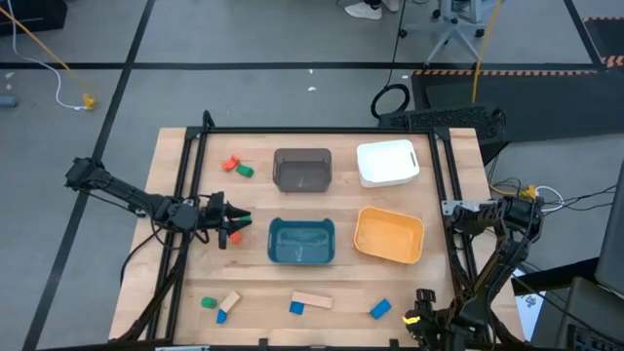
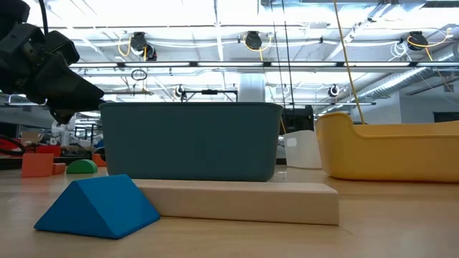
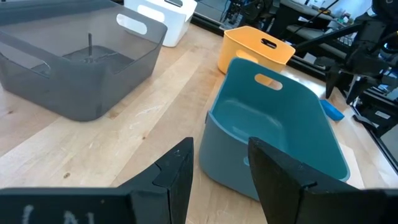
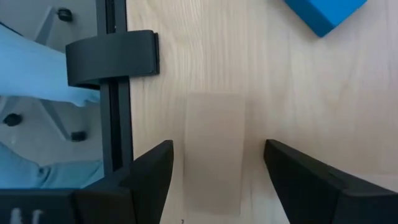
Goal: Sort & place blocks by color
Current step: Put the right brown block into the white bin
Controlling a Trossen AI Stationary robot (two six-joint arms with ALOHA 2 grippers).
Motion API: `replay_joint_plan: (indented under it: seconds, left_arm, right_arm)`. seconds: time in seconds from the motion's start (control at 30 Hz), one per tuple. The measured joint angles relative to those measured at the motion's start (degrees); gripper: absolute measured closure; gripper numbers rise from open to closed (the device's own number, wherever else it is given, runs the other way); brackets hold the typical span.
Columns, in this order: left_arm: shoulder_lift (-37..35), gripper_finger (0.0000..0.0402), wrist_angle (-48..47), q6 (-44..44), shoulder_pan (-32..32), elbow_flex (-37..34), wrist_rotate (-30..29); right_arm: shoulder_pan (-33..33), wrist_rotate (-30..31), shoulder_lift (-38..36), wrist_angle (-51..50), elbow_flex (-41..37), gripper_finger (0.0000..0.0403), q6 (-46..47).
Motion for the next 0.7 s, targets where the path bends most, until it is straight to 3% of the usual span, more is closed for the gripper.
replay_joint_plan:
  seconds: [0.2,0.47,0.7]
  left_arm:
    - [0.0,0.0247,0.0,0.0,0.0,-0.01,0.02]
    - [0.0,0.0247,-0.02,0.0,0.0,-0.01,0.0]
    - [-0.01,0.0247,-0.01,0.0,0.0,0.01,0.02]
  right_arm:
    - [-0.1,1.58,0.09,-0.5,-0.09,0.0188,0.34]
    - [-0.74,2.54,0.11,-2.12,-0.13,0.0287,2.74]
    - [-0.76,2.54,-0.3,0.35,-0.36,0.0292,2.55]
